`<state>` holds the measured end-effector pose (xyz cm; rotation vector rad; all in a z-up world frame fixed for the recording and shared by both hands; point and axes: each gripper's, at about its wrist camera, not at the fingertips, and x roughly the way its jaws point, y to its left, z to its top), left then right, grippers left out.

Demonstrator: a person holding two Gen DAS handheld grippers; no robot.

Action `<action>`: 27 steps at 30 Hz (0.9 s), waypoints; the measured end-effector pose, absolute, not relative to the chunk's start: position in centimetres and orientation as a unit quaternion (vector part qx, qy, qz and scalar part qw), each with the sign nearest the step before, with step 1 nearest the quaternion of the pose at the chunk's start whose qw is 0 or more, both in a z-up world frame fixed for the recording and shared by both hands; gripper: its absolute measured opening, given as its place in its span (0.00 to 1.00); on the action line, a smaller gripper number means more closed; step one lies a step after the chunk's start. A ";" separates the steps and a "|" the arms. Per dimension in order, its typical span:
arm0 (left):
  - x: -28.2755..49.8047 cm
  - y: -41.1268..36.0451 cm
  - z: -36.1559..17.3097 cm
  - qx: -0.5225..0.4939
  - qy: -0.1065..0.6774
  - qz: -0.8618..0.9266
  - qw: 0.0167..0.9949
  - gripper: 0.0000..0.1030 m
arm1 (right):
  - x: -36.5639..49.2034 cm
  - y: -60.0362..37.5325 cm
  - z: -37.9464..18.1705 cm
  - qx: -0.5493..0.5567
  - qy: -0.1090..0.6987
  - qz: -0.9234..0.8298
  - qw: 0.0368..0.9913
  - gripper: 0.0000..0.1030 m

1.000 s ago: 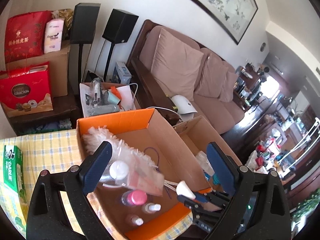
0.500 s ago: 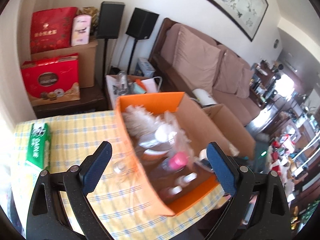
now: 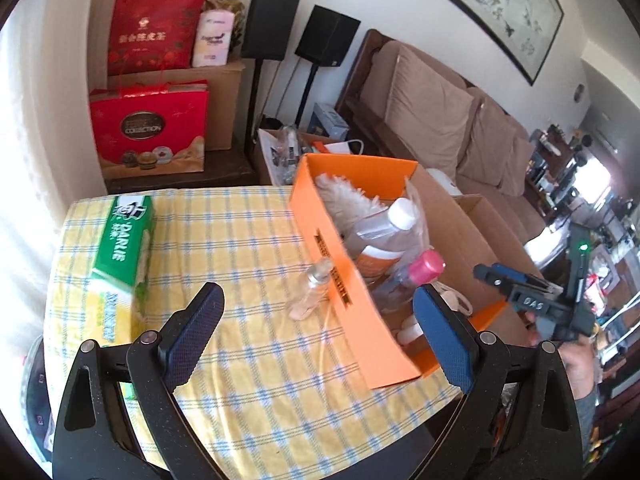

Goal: Organize objects
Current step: 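Move both grippers back to the Darlie toothpaste box and small glass bottle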

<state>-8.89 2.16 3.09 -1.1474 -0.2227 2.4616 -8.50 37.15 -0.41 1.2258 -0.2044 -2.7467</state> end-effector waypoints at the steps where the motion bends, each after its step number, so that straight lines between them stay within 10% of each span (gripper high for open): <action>1: -8.7 1.8 3.1 -0.411 -0.080 0.885 0.204 0.92 | -8.2 37.0 -0.2 0.403 -0.067 -0.910 0.064 0.73; 27: -4.8 -5.7 2.2 -0.384 -0.067 0.914 0.108 1.00 | -5.5 24.3 2.5 0.372 0.001 -0.913 0.167 0.98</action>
